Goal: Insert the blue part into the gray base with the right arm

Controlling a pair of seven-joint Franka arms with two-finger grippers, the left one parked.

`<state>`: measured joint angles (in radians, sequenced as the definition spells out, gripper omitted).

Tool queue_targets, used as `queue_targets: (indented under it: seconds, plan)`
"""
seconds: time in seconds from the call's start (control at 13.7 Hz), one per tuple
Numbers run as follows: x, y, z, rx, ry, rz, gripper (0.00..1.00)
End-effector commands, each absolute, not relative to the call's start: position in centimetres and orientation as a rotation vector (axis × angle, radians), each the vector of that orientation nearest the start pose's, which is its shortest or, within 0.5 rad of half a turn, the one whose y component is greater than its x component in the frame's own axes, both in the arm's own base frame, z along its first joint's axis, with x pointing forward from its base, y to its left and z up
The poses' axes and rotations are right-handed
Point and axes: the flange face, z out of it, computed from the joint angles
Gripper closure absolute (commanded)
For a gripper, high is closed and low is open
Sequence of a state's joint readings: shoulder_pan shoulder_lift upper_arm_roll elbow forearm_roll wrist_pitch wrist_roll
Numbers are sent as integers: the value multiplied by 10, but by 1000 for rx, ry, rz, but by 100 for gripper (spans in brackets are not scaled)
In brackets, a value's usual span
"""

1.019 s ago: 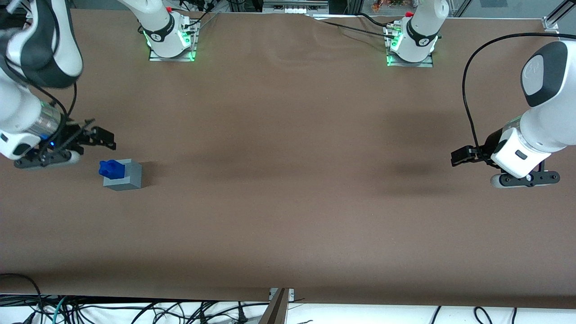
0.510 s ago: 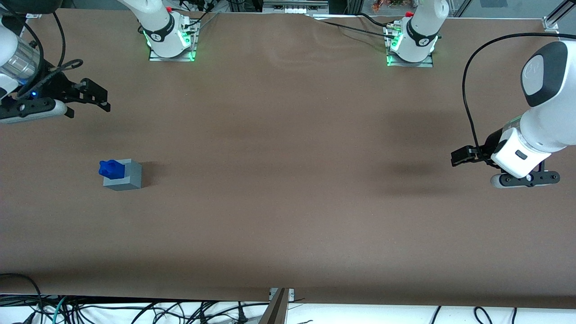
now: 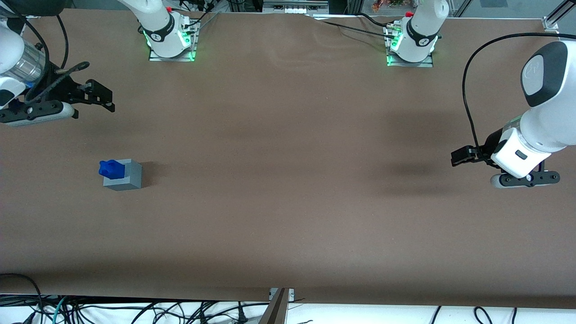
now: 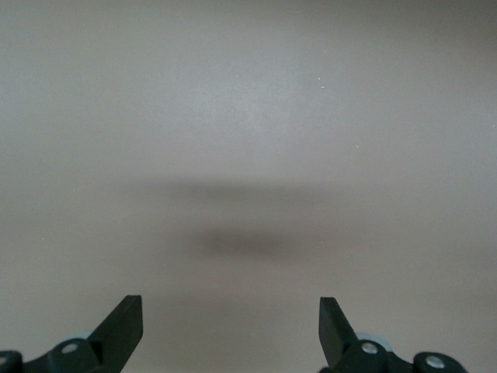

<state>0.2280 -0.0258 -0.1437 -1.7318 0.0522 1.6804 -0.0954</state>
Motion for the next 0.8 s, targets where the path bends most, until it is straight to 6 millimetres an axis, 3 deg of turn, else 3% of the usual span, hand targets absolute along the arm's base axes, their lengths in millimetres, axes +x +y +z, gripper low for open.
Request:
queue_targets:
  seconds: [0.0,0.22,0.36,0.73]
  plan:
    - [555,53,579,-3094,-256,31,1]
    - [558,52,575,-3117,-264,38,1]
    - [559,68,581,-3127,-315,24,1]
    - [560,73,581,-3163,-317,27,1]
